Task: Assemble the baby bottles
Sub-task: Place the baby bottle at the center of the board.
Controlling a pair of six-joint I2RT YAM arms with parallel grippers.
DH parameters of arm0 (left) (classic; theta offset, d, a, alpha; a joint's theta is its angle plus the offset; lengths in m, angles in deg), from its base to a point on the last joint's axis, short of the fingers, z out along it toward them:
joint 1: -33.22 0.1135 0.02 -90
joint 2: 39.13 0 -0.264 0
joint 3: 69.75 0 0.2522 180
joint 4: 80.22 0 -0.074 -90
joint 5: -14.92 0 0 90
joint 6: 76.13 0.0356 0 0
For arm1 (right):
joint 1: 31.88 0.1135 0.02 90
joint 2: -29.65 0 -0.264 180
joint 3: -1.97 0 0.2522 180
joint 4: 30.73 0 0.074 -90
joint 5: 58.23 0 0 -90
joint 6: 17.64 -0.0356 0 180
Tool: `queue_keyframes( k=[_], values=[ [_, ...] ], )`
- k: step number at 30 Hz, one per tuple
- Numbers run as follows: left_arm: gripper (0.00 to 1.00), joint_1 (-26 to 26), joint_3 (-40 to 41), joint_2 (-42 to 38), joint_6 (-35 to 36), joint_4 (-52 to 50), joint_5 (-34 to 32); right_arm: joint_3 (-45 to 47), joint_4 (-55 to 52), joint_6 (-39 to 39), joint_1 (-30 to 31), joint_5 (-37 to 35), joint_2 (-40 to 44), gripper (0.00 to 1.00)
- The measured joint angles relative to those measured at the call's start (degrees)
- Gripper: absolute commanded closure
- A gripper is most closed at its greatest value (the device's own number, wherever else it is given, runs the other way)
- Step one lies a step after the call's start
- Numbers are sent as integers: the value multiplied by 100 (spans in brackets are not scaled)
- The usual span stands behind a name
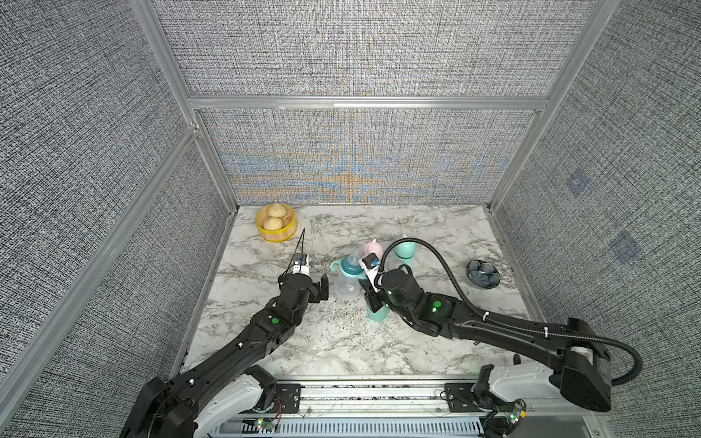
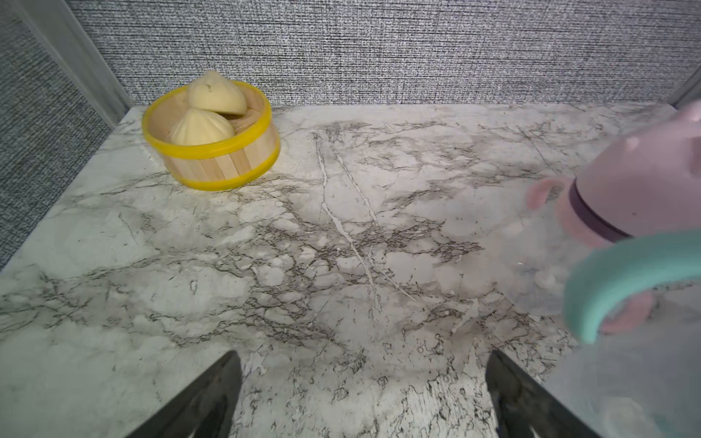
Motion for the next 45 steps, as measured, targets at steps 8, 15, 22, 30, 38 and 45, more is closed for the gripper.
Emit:
queue_keyframes(
  k=[8,15,22,30,38,45],
  values=[
    [0,446,-210,184,-122,-46,214,234,557,164,157,-409,-562,100],
    [0,634,-247,234,-118,-44,476,466,1209,404,221,-608,-1036,100],
    [0,682,-205,232,-79,2,645,699,1961,715,339,-800,-1547,100],
    [0,699,-129,140,-76,111,756,890,2621,955,415,-938,-1799,100],
    [0,704,-109,116,-59,114,774,931,2964,962,439,-1040,-1941,97],
    [0,704,-107,101,-57,116,789,903,2837,986,446,-1071,-1880,82]
  ],
)
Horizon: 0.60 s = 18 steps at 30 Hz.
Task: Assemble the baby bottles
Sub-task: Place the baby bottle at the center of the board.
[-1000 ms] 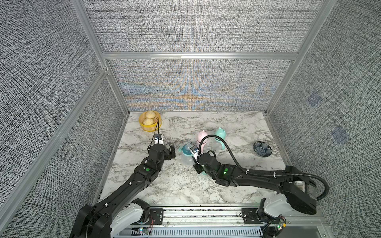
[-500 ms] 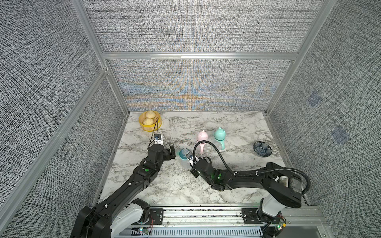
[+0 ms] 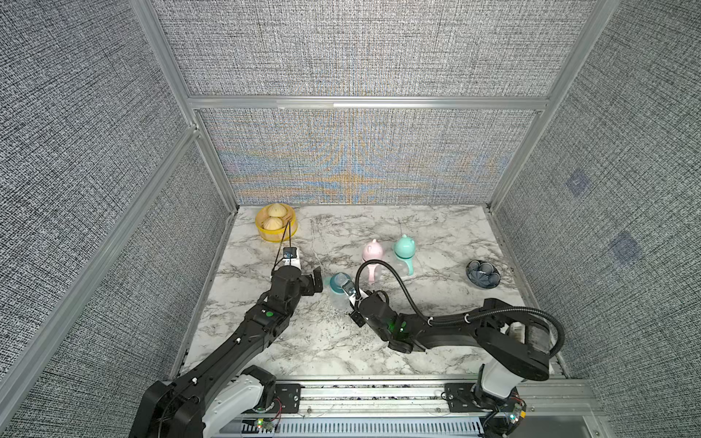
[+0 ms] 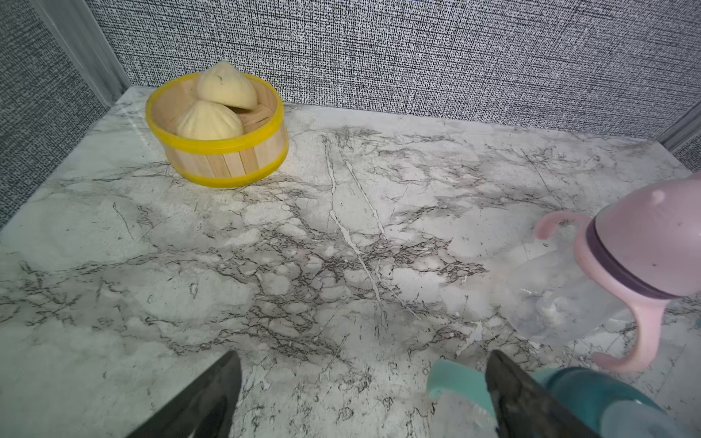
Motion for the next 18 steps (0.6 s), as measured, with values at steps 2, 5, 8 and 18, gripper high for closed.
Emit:
queue_keyframes(
  k=[2,5,8,18],
  values=[
    [0,0,0,-13,0,0,2,-15,-46,0,2,-4,33,79],
    [0,0,0,-33,0,2,26,-15,-52,-7,2,-2,76,68],
    [0,0,0,-50,0,0,37,-28,-52,-4,2,-2,118,66],
    [0,0,4,-61,-2,0,39,-24,-146,-11,2,15,258,46]
  ],
)
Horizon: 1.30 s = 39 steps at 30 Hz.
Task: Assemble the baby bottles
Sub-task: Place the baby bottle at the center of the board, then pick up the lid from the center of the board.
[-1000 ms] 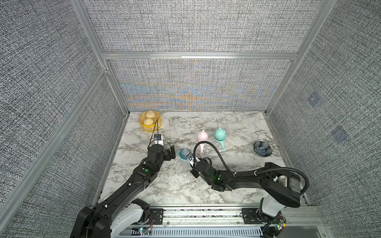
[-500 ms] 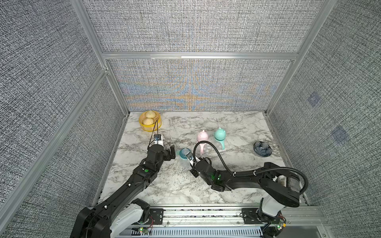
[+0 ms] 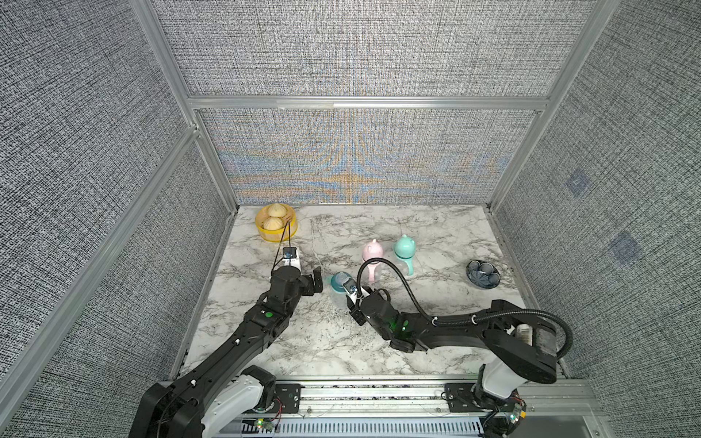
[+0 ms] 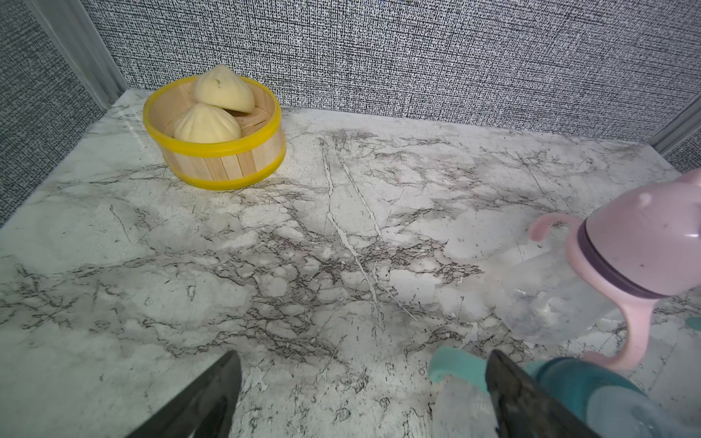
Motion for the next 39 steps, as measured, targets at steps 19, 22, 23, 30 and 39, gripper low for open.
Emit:
queue_keyframes(
  k=[19,22,23,30,39],
  values=[
    [0,0,2,120,24,13,107,-125,-3021,-938,-216,905,1456,9],
    [0,0,2,120,37,50,149,136,-3150,-1150,-339,1054,1502,8],
    [0,0,2,118,46,66,151,205,-3169,-1211,-376,1082,1497,8],
    [0,0,7,96,63,103,247,424,-3067,-1443,-621,1318,1132,7],
    [0,0,52,59,66,122,262,417,-2682,-1519,-789,1340,610,8]
  ],
)
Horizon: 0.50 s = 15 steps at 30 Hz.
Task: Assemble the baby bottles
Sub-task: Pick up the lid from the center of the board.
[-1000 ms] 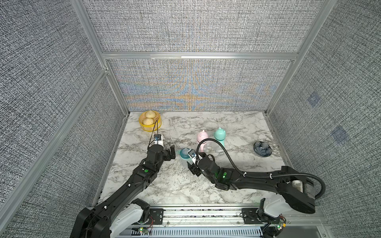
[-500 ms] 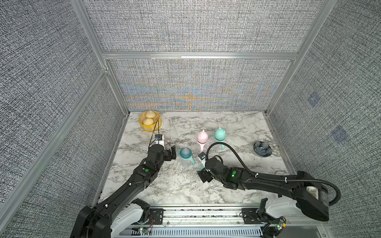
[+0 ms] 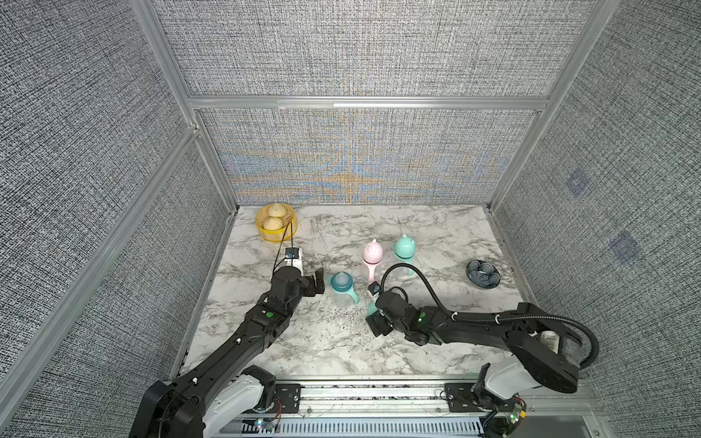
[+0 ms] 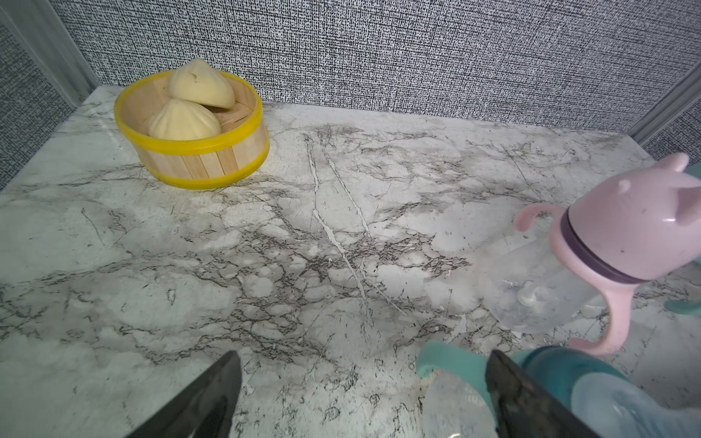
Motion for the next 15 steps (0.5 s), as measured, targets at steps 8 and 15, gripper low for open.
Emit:
queue_keyframes(
  k=[8,15],
  values=[
    [0,0,0,4,2,2,37,15,205,-101,-79,-9,-245,14],
    [0,0,0,4,20,0,35,33,313,-140,-118,-22,-343,21]
  ],
)
